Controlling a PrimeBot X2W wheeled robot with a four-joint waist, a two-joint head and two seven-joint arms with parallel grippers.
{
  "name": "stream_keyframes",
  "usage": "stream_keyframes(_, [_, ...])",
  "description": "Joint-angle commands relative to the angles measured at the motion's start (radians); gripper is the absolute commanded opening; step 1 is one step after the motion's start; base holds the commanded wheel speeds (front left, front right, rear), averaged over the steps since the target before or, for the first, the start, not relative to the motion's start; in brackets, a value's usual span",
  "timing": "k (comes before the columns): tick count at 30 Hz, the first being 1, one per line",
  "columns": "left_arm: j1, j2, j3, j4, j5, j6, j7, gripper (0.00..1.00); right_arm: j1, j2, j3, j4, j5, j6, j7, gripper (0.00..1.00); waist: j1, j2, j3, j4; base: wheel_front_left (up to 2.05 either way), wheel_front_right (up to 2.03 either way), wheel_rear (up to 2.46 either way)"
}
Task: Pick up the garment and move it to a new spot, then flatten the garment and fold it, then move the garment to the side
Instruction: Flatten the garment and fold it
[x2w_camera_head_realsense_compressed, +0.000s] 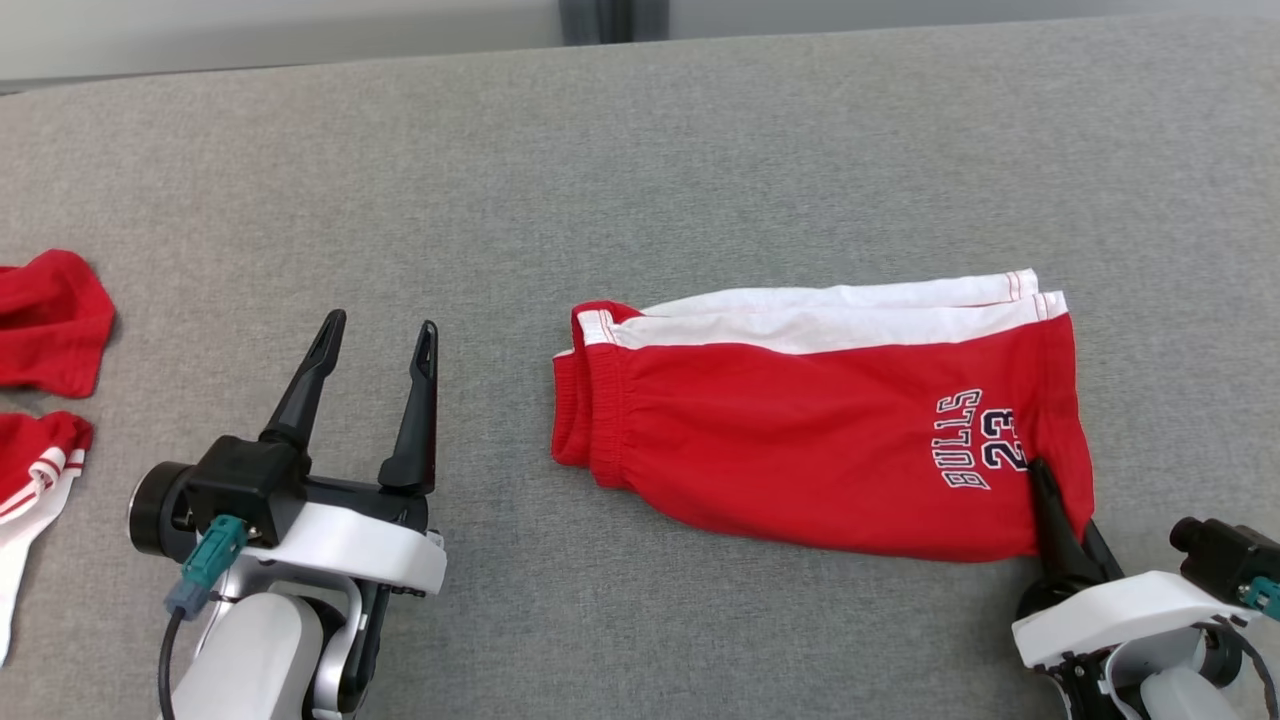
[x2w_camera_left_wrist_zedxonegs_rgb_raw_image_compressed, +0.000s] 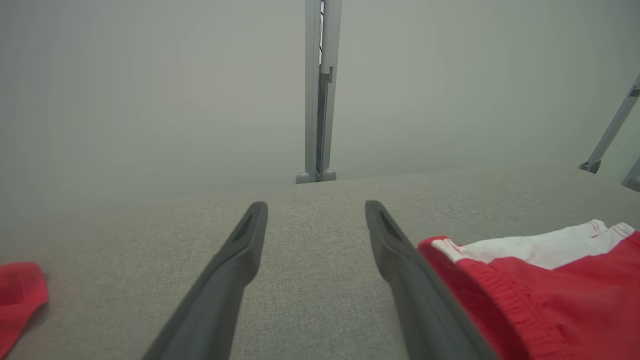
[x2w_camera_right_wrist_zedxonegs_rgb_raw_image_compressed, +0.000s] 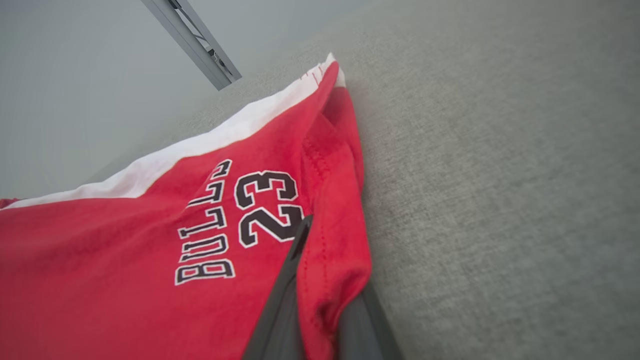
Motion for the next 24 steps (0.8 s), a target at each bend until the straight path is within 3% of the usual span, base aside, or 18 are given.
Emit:
stream_keyframes(1, [0.008,0.010,0.004,-0.010,-0.004,0.005,0.005,1.00,0.020,0.003,-0.008,0.001,-0.001,0.000,0.003,0.00,0.0000,-0.0001,-0.009,-0.013,0.00,0.00,0.00])
stream_keyframes(7, [0.015,0.019,-0.004,-0.027,-0.002,0.011,0.020,1.00,0.018,0.011,-0.031,-0.037,-0.044,0.000,0.006,0.00,0.0000,-0.0001,-0.021,-0.024,0.00,0.00,0.00])
stream_keyframes(13, [0.013,0.025,-0.006,-0.044,-0.003,0.016,0.028,1.00,-0.058,0.038,-0.012,-0.150,-0.181,0.000,0.000,0.00,0.0000,-0.0001,-0.021,-0.025,0.00,0.00,0.00])
stream_keyframes(19, [0.008,0.015,-0.013,-0.049,-0.008,0.022,0.024,1.00,-0.145,0.071,0.166,-0.286,-0.306,0.000,0.051,0.00,0.0000,-0.0001,-0.017,-0.004,0.00,0.00,0.00])
stream_keyframes(24, [-0.012,-0.001,-0.027,-0.036,-0.011,0.011,0.018,1.00,-0.204,0.084,0.349,-0.295,-0.301,0.000,0.095,0.00,0.0000,-0.0001,-0.012,0.027,0.00,0.00,0.00])
